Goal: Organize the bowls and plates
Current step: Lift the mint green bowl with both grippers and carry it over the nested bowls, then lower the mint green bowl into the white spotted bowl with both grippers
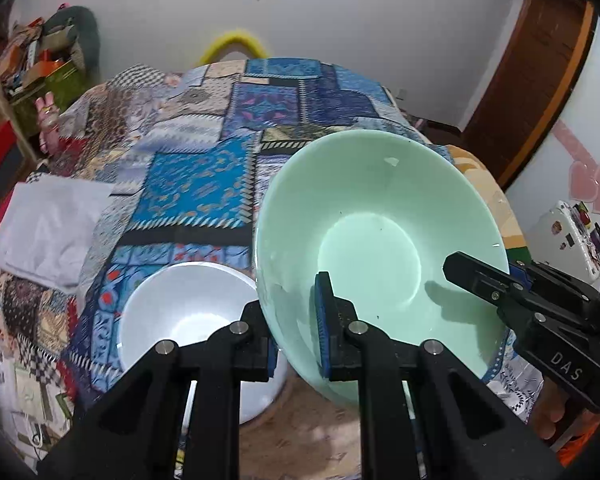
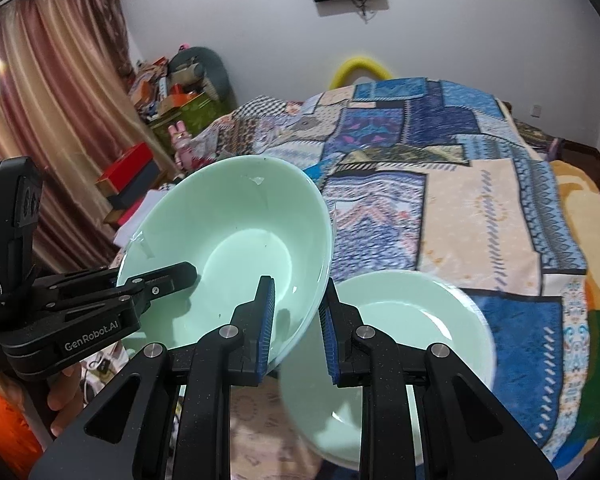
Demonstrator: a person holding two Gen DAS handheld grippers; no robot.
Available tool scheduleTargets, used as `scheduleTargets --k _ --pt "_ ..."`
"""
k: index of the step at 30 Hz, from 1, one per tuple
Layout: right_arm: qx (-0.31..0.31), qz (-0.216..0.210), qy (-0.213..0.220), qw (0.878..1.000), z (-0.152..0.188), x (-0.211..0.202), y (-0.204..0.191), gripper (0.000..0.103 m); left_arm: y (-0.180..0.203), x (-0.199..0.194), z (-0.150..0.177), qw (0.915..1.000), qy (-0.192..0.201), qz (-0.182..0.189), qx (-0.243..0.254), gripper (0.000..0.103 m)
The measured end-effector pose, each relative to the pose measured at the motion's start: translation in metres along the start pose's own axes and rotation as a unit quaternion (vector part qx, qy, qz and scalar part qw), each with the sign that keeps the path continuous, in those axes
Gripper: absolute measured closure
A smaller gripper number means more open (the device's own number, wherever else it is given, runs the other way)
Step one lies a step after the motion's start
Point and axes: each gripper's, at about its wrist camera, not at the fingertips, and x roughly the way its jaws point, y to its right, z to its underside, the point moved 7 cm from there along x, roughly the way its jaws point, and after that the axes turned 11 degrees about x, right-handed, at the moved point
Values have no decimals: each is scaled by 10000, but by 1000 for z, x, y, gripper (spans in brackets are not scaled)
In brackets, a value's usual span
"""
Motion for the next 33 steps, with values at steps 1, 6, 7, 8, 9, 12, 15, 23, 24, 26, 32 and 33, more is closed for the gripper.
scheduleTargets --k 1,6,7,8,9,12,15,23,24,26,32,33 --pt "-34 -37 -46 10000 2 4 -6 83 -5 -1 3 10000 -3 -21 -38 88" --pt "-126 -170 -219 9995 11 21 -25 83 -34 -4 20 9995 -55 -140 -264 88" --pt "-135 -201 -268 9993 13 25 -29 83 -39 -4 24 9994 -73 -159 -301 88" --pt "-141 -221 -302 9992 15 29 -32 83 -43 -3 26 9993 -90 -175 -331 88" --pt "-146 -247 -345 9990 18 33 -36 83 -49 -2 31 9990 -124 -201 -378 88" --pt "-177 -300 -474 9983 25 43 -44 83 -63 0 43 9983 -206 -257 -472 88" --pt "-204 -325 -616 9974 31 54 -50 83 -75 4 54 9975 -293 -292 -577 88" --pt "-196 -308 -888 9954 44 74 -54 83 -97 17 77 9954 -506 -291 -766 88" --pt "-187 -300 -934 9950 46 76 -54 83 -98 20 80 9951 -543 -291 -773 88" --pt "-193 -284 -990 9945 48 80 -53 83 -100 24 84 9947 -600 -285 -785 88" --pt "-170 -239 -1093 9936 53 87 -49 83 -104 33 90 9938 -692 -218 -840 88" --pt "-167 -236 -1110 9934 54 88 -48 83 -105 34 90 9937 -695 -215 -847 88"
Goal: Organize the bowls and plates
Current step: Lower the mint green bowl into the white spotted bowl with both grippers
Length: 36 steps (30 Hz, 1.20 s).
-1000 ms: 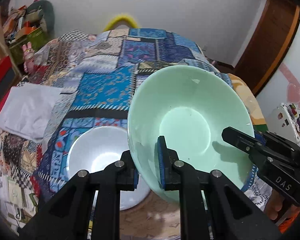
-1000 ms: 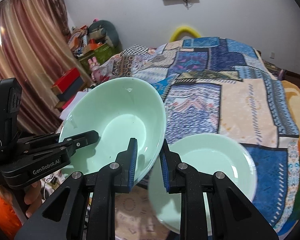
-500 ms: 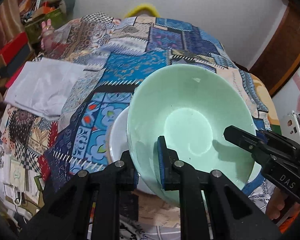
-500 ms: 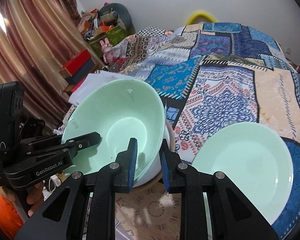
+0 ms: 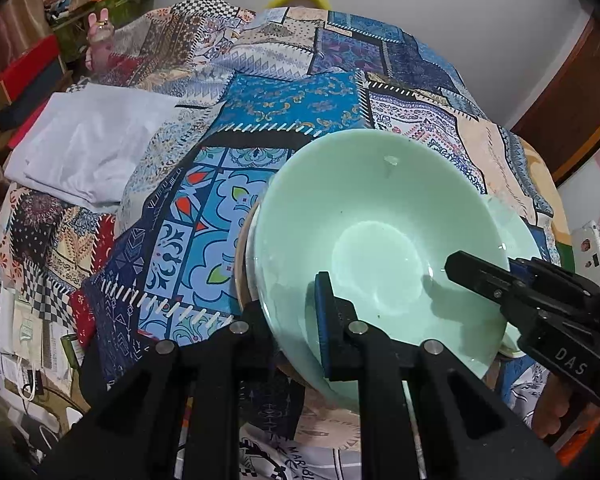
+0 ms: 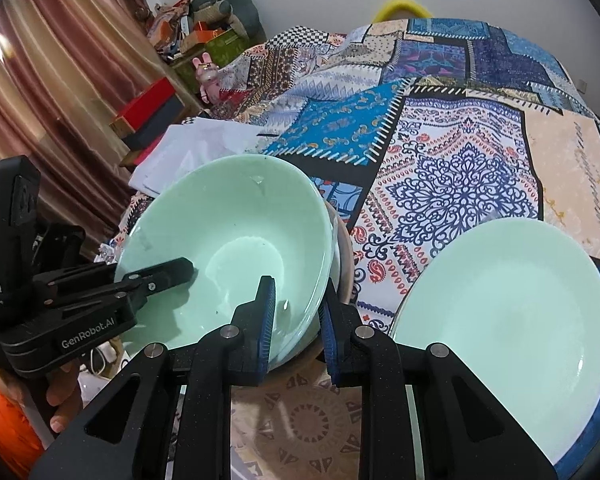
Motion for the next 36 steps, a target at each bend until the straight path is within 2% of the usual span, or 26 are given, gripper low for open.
scheduleTargets --k 11,19,22,24,29,33,36 --pt "-209 295 50 9993 2 -1 5 84 0 9 -3 9993 -61 -329 180 88" --pt "-216 319 -11 9993 3 0 10 82 8 9 -8 9968 -108 -669 422 87" --pt "-187 314 -43 9993 4 1 13 82 14 8 -9 9954 -138 -756 567 84" --pt "-155 298 -42 9994 4 1 14 82 17 8 -10 9954 -179 -722 603 77" --pt "-55 247 -22 9997 4 -2 17 82 17 3 -12 9966 -212 -605 510 69" --pt "-31 238 -12 9997 5 -5 19 82 13 -3 -14 9990 -198 -312 251 62" --pt "-3 218 -27 9998 5 -6 21 80 10 -4 -13 9995 -238 -133 138 61"
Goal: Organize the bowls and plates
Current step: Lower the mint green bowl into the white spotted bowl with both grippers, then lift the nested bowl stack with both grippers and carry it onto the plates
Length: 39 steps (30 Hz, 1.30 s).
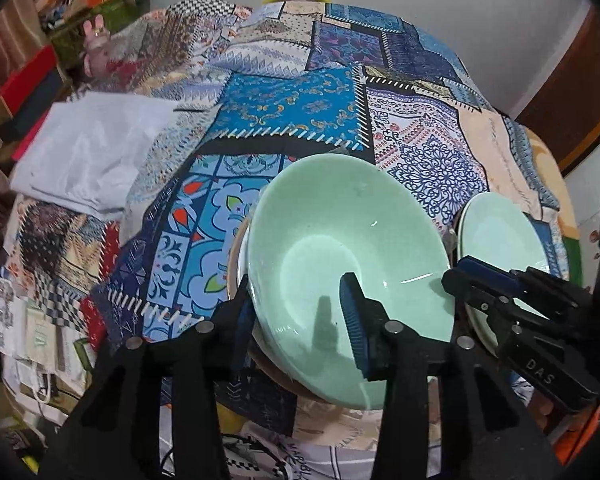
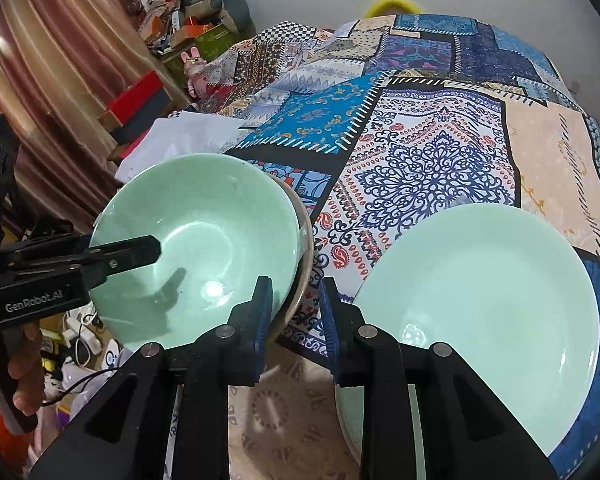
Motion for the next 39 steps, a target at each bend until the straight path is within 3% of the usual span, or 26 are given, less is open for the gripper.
scheduleTargets --k 2,7,13,17,27,35,39 --pt "41 -41 12 10000 -1 -2 1 74 0 -3 1 10000 5 36 -16 61" --pt "40 -74 45 10000 -1 -5 -1 71 -2 -25 -5 9985 452 -239 192 41" --pt "106 -126 -18 9999 0 -1 -1 66 -22 -13 5 9992 286 -271 -46 41" --pt "130 -139 -129 9997 0 7 -1 66 -28 4 22 9996 48 11 -288 41" --pt "52 -166 -380 9991 6 29 -8 66 -25 30 34 9978 -107 455 -478 41" --pt "-38 -146 -448 9989 6 42 -17 63 -20 41 35 9964 -70 697 -471 49" --pt "-109 -16 -387 9992 5 46 -18 64 -19 43 33 9944 -95 909 -535 59"
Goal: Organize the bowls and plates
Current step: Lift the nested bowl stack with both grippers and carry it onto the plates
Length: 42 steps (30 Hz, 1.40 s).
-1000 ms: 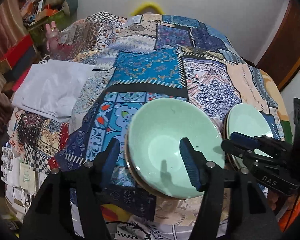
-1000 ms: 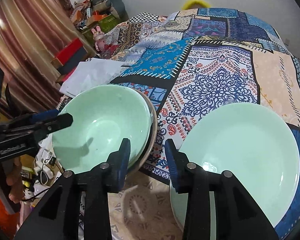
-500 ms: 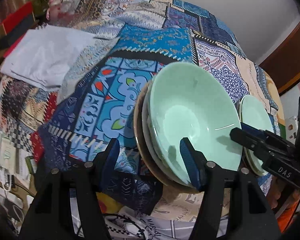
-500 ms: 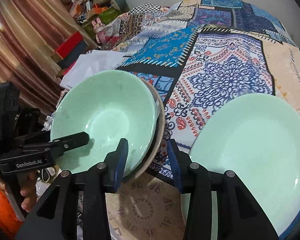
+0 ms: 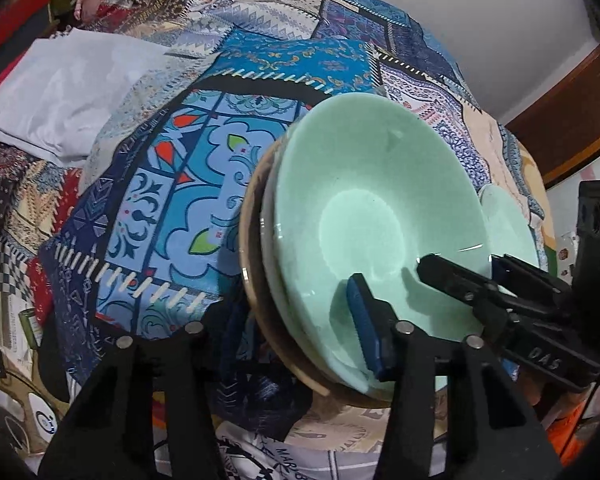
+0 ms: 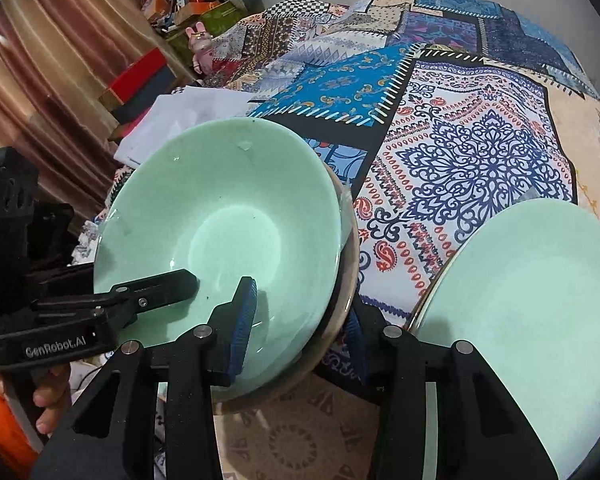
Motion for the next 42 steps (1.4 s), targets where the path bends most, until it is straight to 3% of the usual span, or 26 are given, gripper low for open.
scheduleTargets --k 7,19,42 --pt "138 39 68 9999 -3 -2 5 72 7 -1 -3 9994 150 -255 191 60" --pt "248 72 221 9994 -7 -11 6 74 12 -6 -6 9975 346 -502 363 60" --pt "385 156 1152 9925 -25 -96 22 74 75 -56 -41 9905 970 -416 884 60"
